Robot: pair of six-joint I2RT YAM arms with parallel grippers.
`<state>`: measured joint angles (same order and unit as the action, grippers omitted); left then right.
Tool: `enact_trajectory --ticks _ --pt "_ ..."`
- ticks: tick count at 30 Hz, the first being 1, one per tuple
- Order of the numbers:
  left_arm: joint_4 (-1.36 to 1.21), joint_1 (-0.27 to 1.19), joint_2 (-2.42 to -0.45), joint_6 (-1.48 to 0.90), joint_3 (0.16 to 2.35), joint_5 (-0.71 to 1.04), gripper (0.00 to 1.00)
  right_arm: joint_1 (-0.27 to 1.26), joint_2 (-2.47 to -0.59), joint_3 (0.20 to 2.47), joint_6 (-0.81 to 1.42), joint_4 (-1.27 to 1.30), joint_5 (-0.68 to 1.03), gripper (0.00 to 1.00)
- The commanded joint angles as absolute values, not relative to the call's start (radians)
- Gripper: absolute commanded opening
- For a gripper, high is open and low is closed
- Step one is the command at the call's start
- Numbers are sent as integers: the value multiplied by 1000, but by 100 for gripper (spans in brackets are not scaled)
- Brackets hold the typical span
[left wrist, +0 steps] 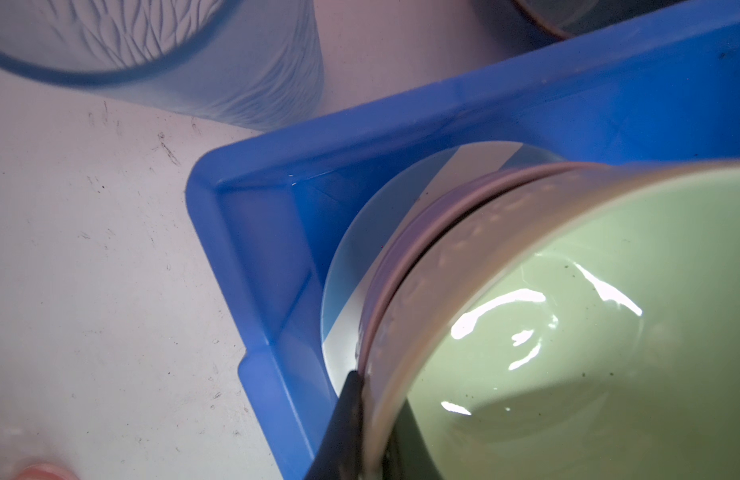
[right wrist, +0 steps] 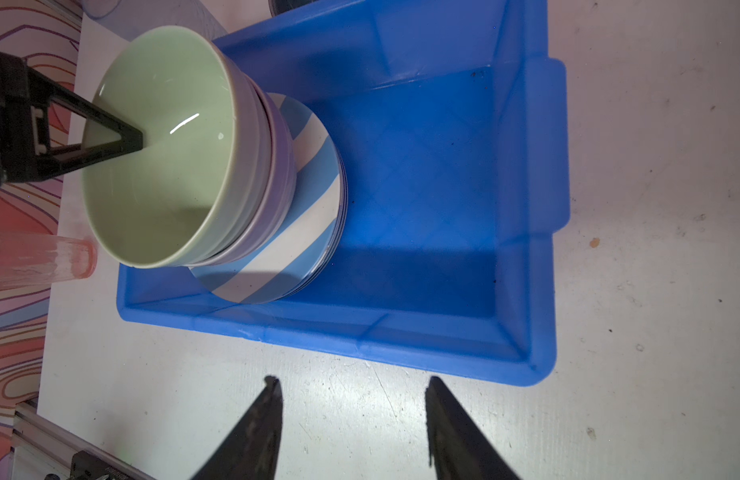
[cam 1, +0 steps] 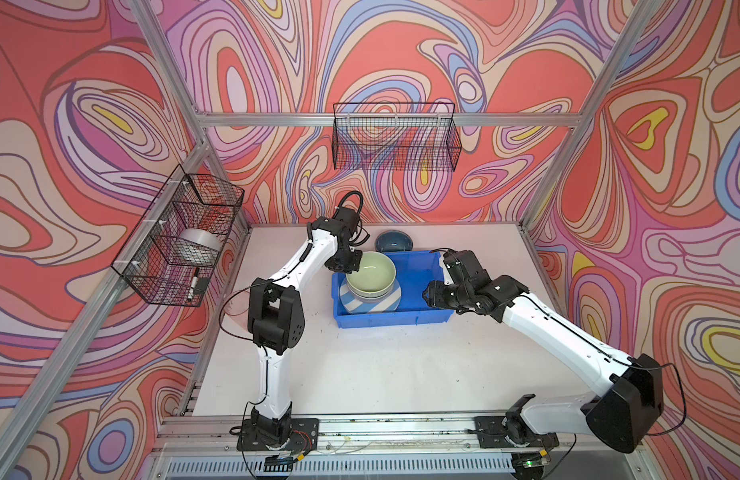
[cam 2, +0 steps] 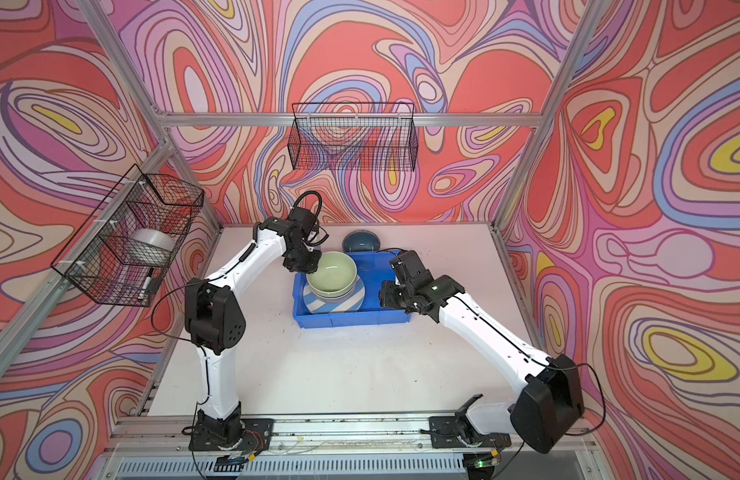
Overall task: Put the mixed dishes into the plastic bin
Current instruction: 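Lower the green bowl onto the grey-lavender bowl and open left gripper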
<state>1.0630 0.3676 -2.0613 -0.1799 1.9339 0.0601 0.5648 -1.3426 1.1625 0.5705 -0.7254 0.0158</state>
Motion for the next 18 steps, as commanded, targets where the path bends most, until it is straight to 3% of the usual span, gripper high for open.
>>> enact_trajectory --ticks 1,13,18 --pt "1051 373 -2016 -182 1913 68 25 572 -1337 1154 576 -712 13 57" --pt "1043 371 -1868 -194 1873 38 51 569 -1363 1179 583 -763 -82 59" --pt "1032 346 -1754 -255 1765 43 55 547 -1381 1182 576 -795 -106 61"
